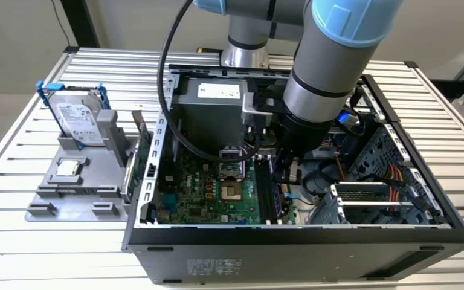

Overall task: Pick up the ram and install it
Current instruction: 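Press down the ram until it locks into place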

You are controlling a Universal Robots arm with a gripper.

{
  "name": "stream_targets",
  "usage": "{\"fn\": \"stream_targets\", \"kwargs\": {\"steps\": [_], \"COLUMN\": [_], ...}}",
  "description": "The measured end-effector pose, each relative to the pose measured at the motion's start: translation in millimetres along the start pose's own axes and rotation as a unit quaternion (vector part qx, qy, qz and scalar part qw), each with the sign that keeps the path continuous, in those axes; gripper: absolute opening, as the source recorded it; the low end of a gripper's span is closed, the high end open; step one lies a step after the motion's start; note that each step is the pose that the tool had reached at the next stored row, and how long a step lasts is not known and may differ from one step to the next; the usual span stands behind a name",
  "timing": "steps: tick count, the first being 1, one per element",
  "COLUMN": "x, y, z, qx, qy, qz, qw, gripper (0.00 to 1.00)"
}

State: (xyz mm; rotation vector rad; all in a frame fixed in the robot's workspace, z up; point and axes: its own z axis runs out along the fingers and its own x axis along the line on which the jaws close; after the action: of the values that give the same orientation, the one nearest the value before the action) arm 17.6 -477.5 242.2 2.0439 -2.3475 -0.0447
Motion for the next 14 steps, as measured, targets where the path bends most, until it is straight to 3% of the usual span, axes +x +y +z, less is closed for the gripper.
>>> {"fn": "stream_targets", "kwargs": {"steps": [14], "x": [-3.2], "y": [-1.5], "z": [2.8], "qx": [0.0000], "qy": [0.0000], "qz": [-0.003], "qw": [1.0000], "gripper": [0.00]}}
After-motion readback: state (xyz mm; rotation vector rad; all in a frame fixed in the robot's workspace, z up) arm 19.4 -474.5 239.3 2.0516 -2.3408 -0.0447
